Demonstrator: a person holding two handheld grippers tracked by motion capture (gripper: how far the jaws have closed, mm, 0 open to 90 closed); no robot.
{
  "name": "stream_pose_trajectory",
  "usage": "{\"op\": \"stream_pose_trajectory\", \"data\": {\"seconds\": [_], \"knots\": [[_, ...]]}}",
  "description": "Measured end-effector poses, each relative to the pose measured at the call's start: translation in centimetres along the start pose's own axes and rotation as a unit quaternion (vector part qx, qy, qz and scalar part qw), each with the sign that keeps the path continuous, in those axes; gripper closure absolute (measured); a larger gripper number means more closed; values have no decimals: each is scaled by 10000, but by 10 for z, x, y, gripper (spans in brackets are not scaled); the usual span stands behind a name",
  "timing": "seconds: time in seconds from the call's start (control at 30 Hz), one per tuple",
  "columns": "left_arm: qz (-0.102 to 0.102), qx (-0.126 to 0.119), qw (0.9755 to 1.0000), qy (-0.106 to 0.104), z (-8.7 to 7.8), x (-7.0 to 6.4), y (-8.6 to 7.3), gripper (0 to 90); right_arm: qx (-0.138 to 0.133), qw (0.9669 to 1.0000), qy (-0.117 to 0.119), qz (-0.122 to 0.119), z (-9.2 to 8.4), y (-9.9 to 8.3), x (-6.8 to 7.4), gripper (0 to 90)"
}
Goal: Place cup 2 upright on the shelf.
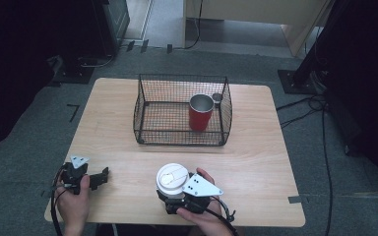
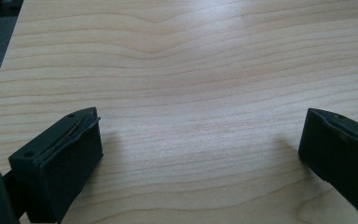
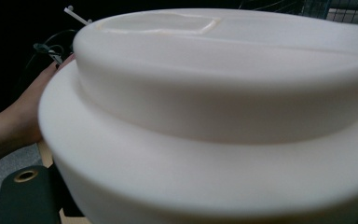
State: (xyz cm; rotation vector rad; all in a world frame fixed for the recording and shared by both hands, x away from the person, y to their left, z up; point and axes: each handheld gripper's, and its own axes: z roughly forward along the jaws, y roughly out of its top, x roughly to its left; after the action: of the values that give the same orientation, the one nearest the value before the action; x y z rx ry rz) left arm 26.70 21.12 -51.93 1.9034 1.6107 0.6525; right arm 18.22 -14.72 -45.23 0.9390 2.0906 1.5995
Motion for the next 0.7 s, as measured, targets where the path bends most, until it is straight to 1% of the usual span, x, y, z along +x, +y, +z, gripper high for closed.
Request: {"op": "stream_pose_trajectory", "data": {"seconds": [0.13, 0.33, 0.47, 0.7], "knots": [[0, 0, 10000, 0, 0, 0, 0, 0, -89, 10000, 21, 15, 1, 7, -2, 157], [3, 0, 10000, 0, 0, 0, 0, 0, -168, 9998, 0, -50, 3, 17, -3, 157], [-3, 0, 10000, 1, 0, 0, 0, 0, -243, 9997, 9, -45, 5, 24, -4, 157], [-1, -2, 10000, 1, 0, 0, 0, 0, -301, 9995, -9, -95, 9, 35, -6, 157]]}}
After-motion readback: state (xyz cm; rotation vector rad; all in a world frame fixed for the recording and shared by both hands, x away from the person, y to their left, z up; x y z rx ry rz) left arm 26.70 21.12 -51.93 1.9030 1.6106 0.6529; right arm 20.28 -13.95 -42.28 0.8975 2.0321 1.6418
